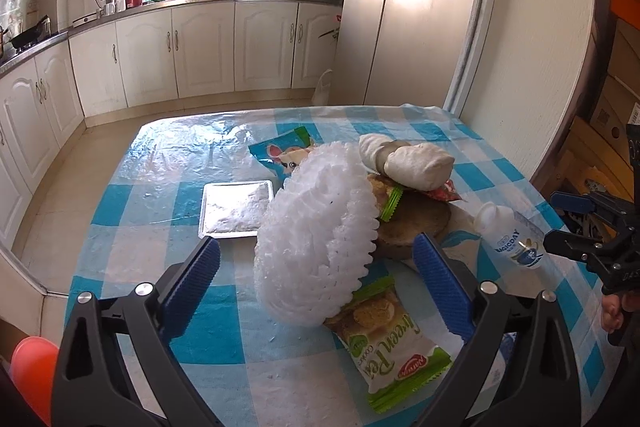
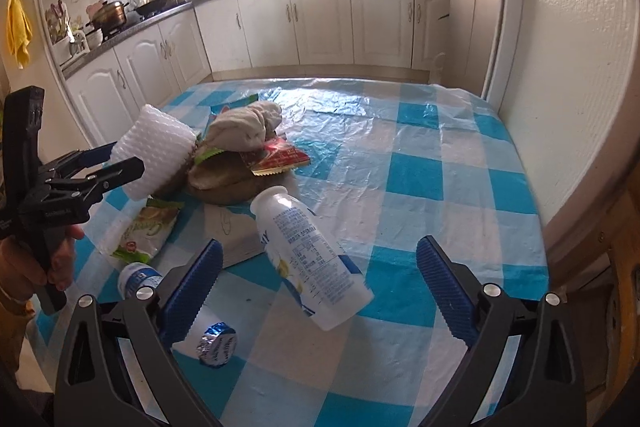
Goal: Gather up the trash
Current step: 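Grasp the white foam net with the left tool while the right tool grasps the white bottle, then carry both items over the orange bucket and open both tools to drop them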
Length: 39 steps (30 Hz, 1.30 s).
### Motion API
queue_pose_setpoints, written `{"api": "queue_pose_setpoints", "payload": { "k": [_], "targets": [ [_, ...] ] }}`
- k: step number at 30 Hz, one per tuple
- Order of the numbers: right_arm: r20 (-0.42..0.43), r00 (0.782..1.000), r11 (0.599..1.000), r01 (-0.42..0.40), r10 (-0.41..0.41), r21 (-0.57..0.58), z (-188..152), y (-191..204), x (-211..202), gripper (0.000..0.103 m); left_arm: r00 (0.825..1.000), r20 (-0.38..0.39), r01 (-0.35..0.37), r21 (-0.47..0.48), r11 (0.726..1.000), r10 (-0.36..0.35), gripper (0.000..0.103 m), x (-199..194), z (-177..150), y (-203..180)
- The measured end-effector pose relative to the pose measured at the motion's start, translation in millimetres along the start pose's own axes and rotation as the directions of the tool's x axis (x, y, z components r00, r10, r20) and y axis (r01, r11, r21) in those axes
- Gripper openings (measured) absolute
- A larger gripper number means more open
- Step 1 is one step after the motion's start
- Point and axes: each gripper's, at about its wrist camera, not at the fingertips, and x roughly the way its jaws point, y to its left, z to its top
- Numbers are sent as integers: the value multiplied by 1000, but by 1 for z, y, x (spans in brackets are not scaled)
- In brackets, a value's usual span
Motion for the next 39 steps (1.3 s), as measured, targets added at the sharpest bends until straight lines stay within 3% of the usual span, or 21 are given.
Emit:
{"api": "queue_pose_setpoints", "payload": {
  "k": [2, 6, 7, 8, 18, 30, 34, 39],
  "targets": [
    [-10, 1000, 1000, -2, 2, -19, 1, 1, 5, 94, 1000, -12, 4, -14, 1000, -4, 76, 4, -1, 2],
    [-31, 999, 998, -13, 11, -55, 3, 3, 13, 88, 999, -49, 15, -26, 1000, -16, 68, 13, -3, 4],
    [-48, 999, 998, -9, 5, -64, 3, 3, 18, 70, 999, -43, 20, -29, 999, -21, 67, 13, -3, 4],
    [-65, 998, 998, -11, 7, -65, 4, 2, 22, 61, 999, -34, 26, -30, 999, -27, 62, 11, -3, 4],
    [-110, 994, 998, -19, 11, -67, -4, 2, 34, 51, 999, -35, 36, -88, 995, -39, 38, 8, -4, 8],
    [-10, 1000, 999, 29, -29, -16, 8, 17, -5, 47, 999, 26, 23, -170, 985, -19, 34, -32, -5, 34],
    [43, 999, 1000, 0, 0, 8, 20, 28, -27, 47, 998, 58, 1, -186, 982, 10, 34, -61, -9, 47],
    [79, 991, 994, -108, 106, 30, 32, 60, -46, 47, 993, 86, -63, -209, 976, 83, 34, -100, -23, 70]
  ]
}}
